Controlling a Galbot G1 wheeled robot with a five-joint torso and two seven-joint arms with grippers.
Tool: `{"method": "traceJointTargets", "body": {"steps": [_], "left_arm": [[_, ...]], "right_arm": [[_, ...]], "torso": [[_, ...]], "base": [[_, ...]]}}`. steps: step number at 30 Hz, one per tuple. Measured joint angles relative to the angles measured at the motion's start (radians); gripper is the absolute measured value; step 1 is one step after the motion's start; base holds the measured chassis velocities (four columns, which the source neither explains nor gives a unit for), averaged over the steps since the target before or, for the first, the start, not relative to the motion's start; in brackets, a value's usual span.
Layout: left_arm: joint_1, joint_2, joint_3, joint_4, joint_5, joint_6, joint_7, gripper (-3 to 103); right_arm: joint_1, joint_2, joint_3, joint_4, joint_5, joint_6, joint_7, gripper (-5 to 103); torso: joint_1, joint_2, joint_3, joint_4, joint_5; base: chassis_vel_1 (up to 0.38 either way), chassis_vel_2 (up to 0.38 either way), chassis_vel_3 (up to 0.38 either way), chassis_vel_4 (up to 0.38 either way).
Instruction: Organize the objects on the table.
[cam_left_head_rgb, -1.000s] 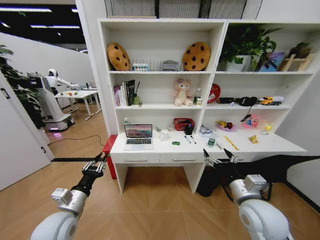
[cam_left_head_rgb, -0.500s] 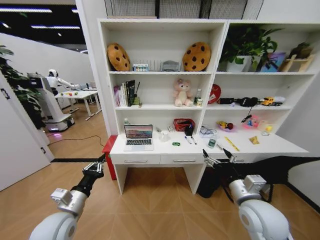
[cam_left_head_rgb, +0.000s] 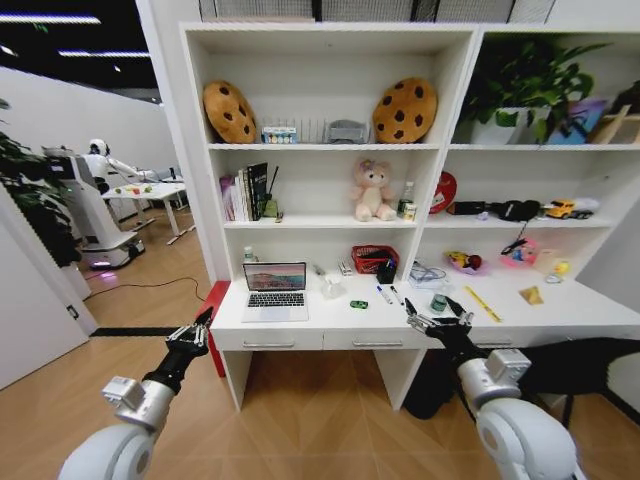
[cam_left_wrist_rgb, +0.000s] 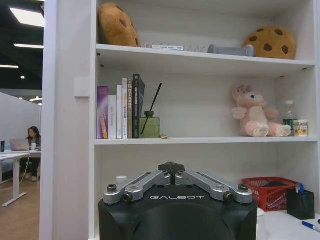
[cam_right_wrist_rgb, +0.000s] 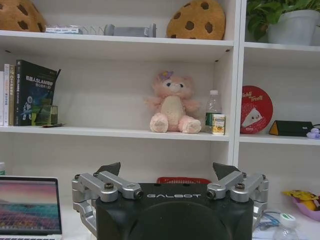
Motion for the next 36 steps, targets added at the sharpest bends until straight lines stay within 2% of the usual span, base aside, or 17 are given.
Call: {"method": "traceJointTargets", "body": {"steps": [2, 6, 8, 10, 12, 13, 14, 15, 16, 18, 21, 36], "left_arm": [[-0.001, 0.001, 0.000, 0.001, 0.000, 0.000, 0.000, 0], [-0.003, -0.001, 0.001, 0.004, -0.001, 0.000, 0.003, 0], [-0.003, -0.002, 0.001, 0.005, -0.001, 0.000, 0.003, 0], [-0.003, -0.005, 0.002, 0.005, 0.000, -0.001, 0.004, 0], [-0.003, -0.006, 0.002, 0.006, 0.001, -0.001, 0.005, 0], [-0.003, -0.007, 0.002, 0.006, 0.001, -0.001, 0.006, 0], [-0.003, -0.007, 0.002, 0.006, 0.001, -0.001, 0.006, 0], [-0.003, -0.007, 0.002, 0.006, 0.001, -0.001, 0.006, 0], [-0.003, -0.007, 0.002, 0.007, 0.001, -0.001, 0.006, 0], [-0.004, -0.007, 0.001, 0.007, 0.001, -0.001, 0.006, 0], [-0.005, -0.005, 0.000, 0.008, 0.000, -0.001, 0.006, 0], [-0.003, -0.004, -0.001, 0.012, 0.000, 0.000, 0.012, 0]], "right_arm": [[0.001, 0.000, 0.000, 0.000, 0.000, -0.001, 0.000, 100], [0.002, -0.001, -0.001, -0.001, 0.000, -0.002, 0.000, 100], [0.003, -0.002, -0.001, -0.002, -0.001, -0.002, 0.000, 100], [0.006, -0.002, -0.005, -0.010, -0.009, 0.010, 0.000, 100], [0.007, -0.003, -0.008, -0.017, -0.010, 0.022, 0.000, 100], [0.007, -0.003, -0.011, -0.021, -0.008, 0.025, -0.001, 100], [0.006, -0.003, -0.013, -0.023, -0.008, 0.025, -0.001, 100], [0.006, -0.003, -0.013, -0.023, -0.008, 0.025, -0.001, 100], [0.003, -0.003, -0.017, -0.023, -0.009, 0.026, -0.001, 100], [-0.011, 0.000, -0.020, -0.023, -0.009, 0.023, -0.009, 100], [-0.014, 0.001, -0.020, -0.024, -0.008, 0.022, -0.011, 100], [0.017, -0.005, -0.004, -0.036, 0.005, 0.007, -0.004, 100]], "torso": [[0.000, 0.000, 0.000, 0.0006, 0.0010], [0.000, 0.000, 0.000, 0.0000, -0.0005], [0.001, 0.000, 0.000, 0.0007, 0.0008], [0.001, 0.000, 0.000, 0.0003, -0.0007], [0.001, 0.000, 0.000, 0.0002, -0.0002], [0.002, -0.001, 0.001, 0.0013, 0.0017], [0.002, -0.001, 0.001, 0.0000, 0.0006], [0.002, -0.001, 0.001, 0.0000, 0.0006], [0.001, -0.001, 0.000, -0.0002, -0.0012], [0.001, -0.001, 0.001, 0.0005, 0.0013], [-0.001, 0.000, 0.000, 0.0003, -0.0002], [0.001, 0.000, 0.000, 0.0002, 0.0003]], "base": [[-0.330, 0.331, 0.297, -0.334], [-0.388, 0.359, 0.372, -0.357], [-0.381, 0.368, 0.357, -0.350], [-0.337, 0.322, 0.372, -0.349], [-0.335, 0.273, 0.286, -0.305], [-0.203, 0.273, 0.141, -0.155], [-0.189, 0.206, 0.141, -0.032], [-0.189, 0.206, 0.141, -0.032], [-0.189, 0.107, 0.046, -0.032], [-0.057, 0.020, 0.003, -0.050], [0.015, -0.012, 0.001, 0.022], [0.027, -0.036, -0.022, 0.025]]}}
